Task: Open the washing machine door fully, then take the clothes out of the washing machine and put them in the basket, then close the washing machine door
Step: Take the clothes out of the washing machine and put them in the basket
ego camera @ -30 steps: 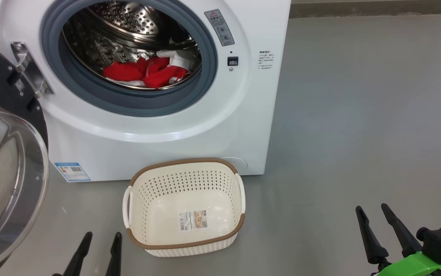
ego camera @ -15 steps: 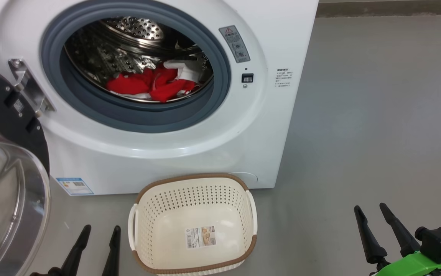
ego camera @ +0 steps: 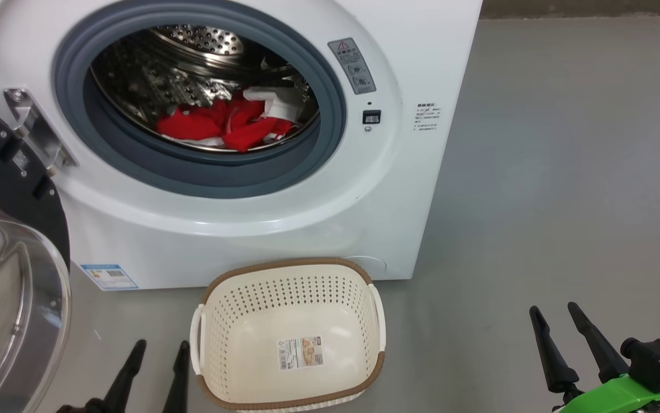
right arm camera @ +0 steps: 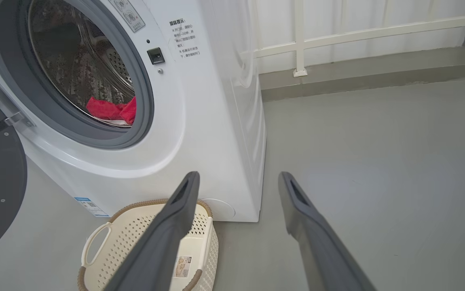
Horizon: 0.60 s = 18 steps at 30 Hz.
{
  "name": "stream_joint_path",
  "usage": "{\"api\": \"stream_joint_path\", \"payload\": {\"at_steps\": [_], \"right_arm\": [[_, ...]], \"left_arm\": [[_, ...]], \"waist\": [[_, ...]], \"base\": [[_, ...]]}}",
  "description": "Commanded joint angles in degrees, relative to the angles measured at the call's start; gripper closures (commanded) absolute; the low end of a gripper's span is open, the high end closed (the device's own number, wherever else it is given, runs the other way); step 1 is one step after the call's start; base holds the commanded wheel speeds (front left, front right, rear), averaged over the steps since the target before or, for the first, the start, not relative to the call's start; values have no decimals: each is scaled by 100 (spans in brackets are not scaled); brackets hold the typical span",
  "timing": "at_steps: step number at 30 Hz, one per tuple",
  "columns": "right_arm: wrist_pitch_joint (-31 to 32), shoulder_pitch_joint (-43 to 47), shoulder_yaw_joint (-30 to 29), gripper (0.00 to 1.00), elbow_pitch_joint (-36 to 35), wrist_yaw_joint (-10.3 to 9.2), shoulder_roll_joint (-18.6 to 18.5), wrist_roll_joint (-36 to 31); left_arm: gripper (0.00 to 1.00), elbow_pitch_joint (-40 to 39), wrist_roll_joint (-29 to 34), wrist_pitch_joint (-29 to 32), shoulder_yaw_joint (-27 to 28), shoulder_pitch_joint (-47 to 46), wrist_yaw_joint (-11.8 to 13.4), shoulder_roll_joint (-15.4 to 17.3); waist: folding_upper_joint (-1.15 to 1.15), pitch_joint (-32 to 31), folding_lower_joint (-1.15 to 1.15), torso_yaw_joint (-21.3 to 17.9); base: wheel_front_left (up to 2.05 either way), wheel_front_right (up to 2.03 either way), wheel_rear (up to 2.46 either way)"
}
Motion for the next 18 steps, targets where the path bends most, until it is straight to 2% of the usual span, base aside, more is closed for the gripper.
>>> {"api": "stream_joint_path", "payload": {"at_steps": [1,9,18], "right_arm": [[-52,-214,116,0,-143,28,-70,-26],[-52,-367,121,0,-171,28,-16,-47],[-52,-619,225,0,-182,28,133,-56]], "left_arm": [[0,-66,89,-36,152,-318,-32,18],[0,467,234,-36,-130,-1227,-32,-148],[0,1871,571,-36,-369,-3019,11,-248]], "waist": [[0,66,0,2],[0,386,0,-11],[0,838,0,-124]], "base": [[0,0,0],[0,0,0],[0,0,0]]}}
